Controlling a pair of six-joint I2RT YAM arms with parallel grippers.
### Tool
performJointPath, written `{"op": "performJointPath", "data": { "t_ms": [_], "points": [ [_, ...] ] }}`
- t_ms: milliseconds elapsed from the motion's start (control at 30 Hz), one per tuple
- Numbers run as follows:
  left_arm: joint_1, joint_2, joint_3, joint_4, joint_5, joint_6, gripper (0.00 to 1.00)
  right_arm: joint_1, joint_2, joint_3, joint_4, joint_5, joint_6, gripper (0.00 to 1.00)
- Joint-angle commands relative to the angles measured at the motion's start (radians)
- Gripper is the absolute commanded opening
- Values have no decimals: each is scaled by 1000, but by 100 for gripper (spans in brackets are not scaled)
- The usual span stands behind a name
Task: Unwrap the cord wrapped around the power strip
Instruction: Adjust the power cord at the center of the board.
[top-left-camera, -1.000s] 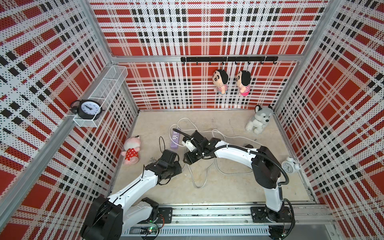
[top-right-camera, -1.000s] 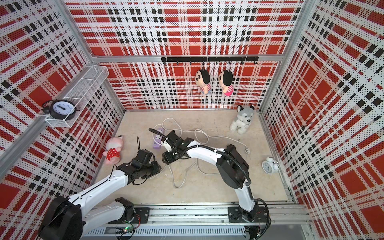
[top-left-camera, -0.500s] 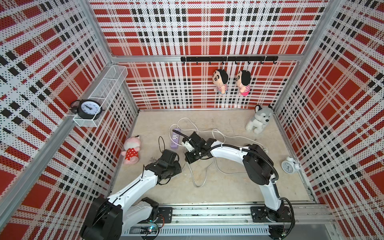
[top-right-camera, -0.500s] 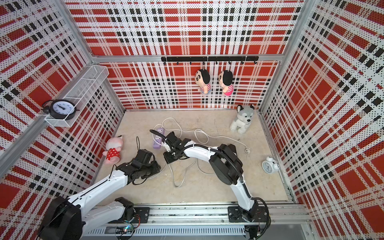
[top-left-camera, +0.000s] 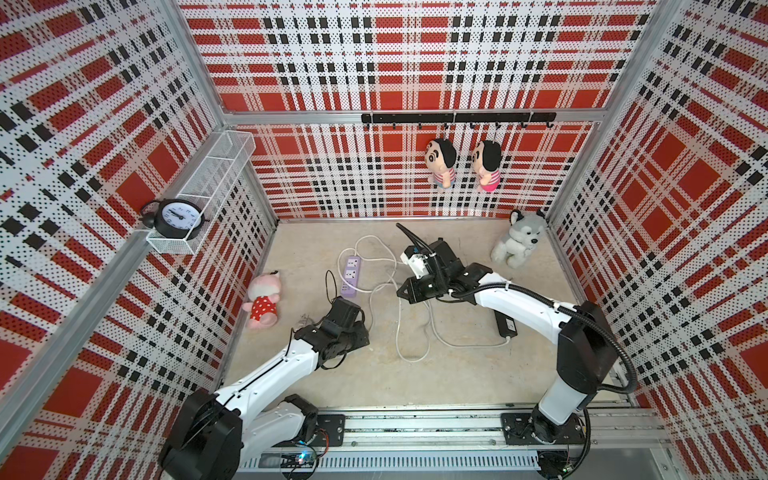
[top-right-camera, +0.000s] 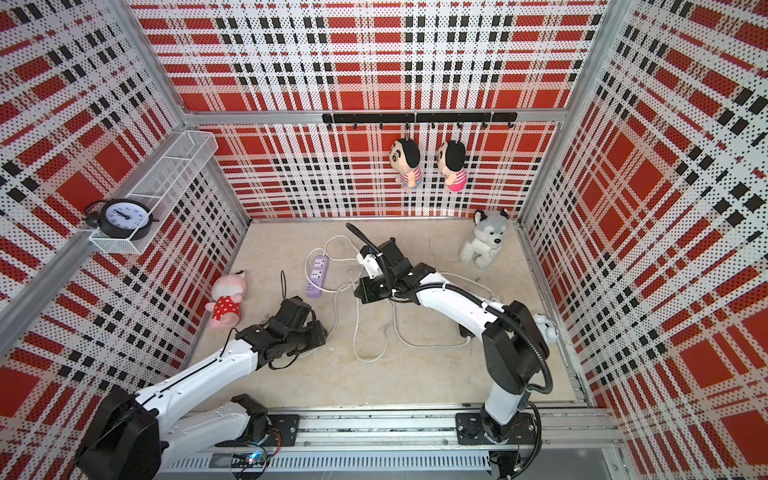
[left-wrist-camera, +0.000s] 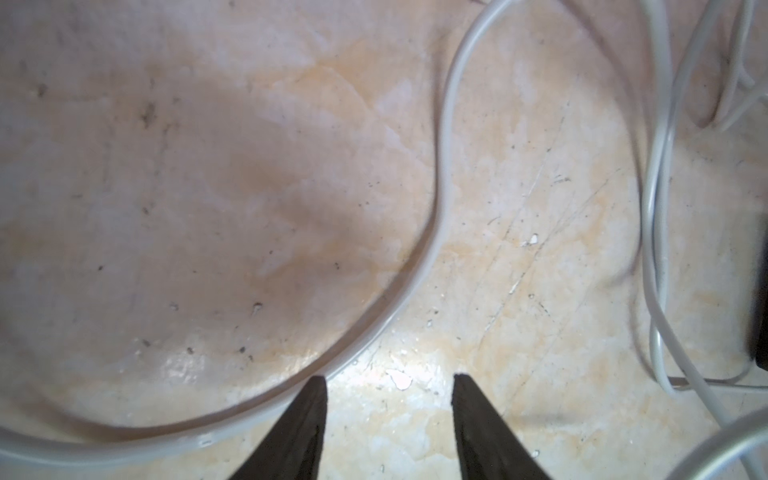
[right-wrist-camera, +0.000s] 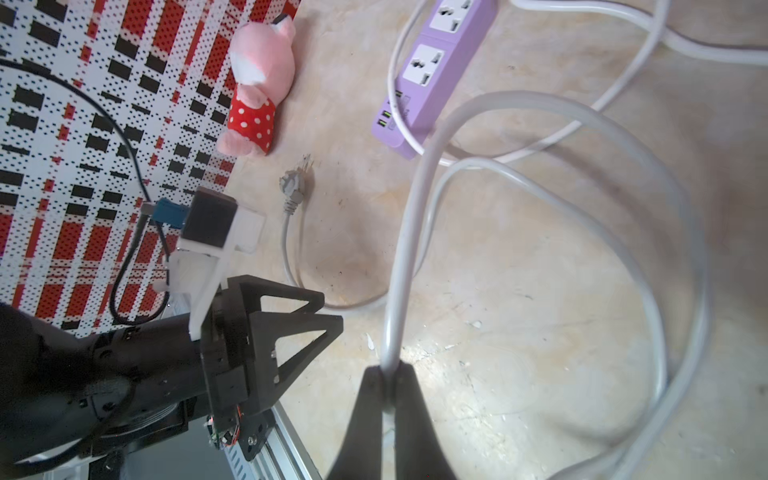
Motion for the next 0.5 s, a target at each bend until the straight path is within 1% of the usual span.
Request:
{"op": "performJointPath", "data": {
  "t_ms": [0,200,367,467],
  "points": [
    [-43,55,26,60,-31,-8,56,-44,-72,-93,-3,-5,32,3],
    [-74,250,128,85,-93,20,55,-88,-225,-261,25,-32,95,3],
    [-72,401,194,45,-133,43,52,-88,-263,-355,-20,-30,87,3],
    [-64,441,196,20,-157,44,48,-85,-263,-400,-15,-26,88,3]
  ]
}}
